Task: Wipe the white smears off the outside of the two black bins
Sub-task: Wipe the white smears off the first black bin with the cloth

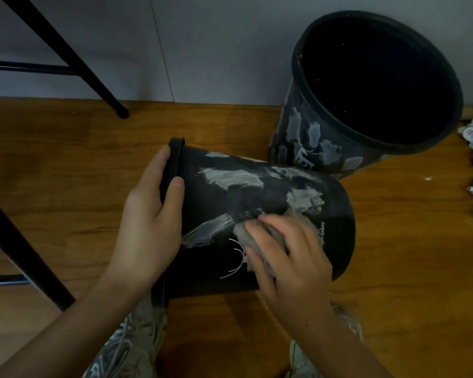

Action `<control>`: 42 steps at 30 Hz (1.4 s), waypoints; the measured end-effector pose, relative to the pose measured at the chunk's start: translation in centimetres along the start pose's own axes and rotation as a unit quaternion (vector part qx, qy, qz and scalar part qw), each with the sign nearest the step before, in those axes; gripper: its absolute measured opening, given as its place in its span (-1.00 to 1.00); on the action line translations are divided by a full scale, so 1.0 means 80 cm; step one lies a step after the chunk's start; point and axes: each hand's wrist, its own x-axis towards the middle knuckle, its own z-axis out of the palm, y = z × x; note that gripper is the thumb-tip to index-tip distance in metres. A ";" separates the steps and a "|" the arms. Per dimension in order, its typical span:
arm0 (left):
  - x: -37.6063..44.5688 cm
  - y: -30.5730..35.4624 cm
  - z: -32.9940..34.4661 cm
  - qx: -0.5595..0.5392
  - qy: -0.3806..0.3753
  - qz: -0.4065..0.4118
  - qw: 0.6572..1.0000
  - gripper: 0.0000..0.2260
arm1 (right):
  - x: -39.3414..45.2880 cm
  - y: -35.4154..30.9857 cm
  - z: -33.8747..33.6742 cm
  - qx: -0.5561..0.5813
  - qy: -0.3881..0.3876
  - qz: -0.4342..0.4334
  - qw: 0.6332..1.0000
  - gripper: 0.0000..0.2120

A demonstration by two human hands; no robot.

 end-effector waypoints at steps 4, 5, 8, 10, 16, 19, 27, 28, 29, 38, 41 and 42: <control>-0.004 -0.004 -0.001 -0.011 -0.004 -0.006 1.000 -0.56 | 0.040 0.003 0.008 -0.004 0.021 0.077 0.997 -0.73; -0.005 -0.005 -0.001 -0.013 -0.002 -0.005 1.000 -0.56 | 0.041 0.002 0.009 -0.003 0.019 0.072 0.997 -0.72; -0.009 -0.005 0.000 -0.022 0.004 -0.004 1.000 -0.55 | 0.015 -0.005 0.004 0.013 0.006 0.027 1.000 -0.73; -0.010 -0.005 0.001 -0.025 0.003 -0.006 1.000 -0.55 | -0.002 -0.006 -0.001 0.012 0.004 -0.003 1.000 -0.76; -0.011 -0.006 0.003 -0.046 0.001 -0.014 0.999 -0.57 | 0.036 -0.005 0.010 -0.007 0.031 0.049 0.998 -0.74; -0.011 -0.007 0.004 -0.055 0.007 -0.010 0.998 -0.57 | 0.017 -0.013 0.010 -0.001 0.017 0.026 1.000 -0.74; -0.010 -0.009 0.005 -0.073 0.012 -0.013 0.997 -0.56 | 0.029 -0.006 0.011 -0.001 0.033 0.037 0.999 -0.74; -0.009 -0.008 0.005 -0.074 0.011 -0.015 0.997 -0.57 | 0.034 -0.008 0.013 0.002 0.032 0.047 0.998 -0.73; -0.008 -0.007 0.005 -0.074 0.010 -0.016 0.997 -0.57 | 0.034 -0.010 0.013 0.007 0.027 0.051 0.998 -0.73; -0.008 -0.008 0.005 -0.075 0.011 -0.008 0.997 -0.58 | 0.014 -0.005 0.010 0.012 0.026 0.027 0.999 -0.73; -0.007 -0.008 0.004 -0.081 0.012 -0.016 0.997 -0.57 | 0.037 -0.007 0.015 0.003 0.039 0.077 0.996 -0.70; -0.005 -0.008 0.004 -0.083 0.012 -0.019 0.996 -0.57 | 0.035 -0.010 0.015 0.001 0.035 0.077 0.996 -0.70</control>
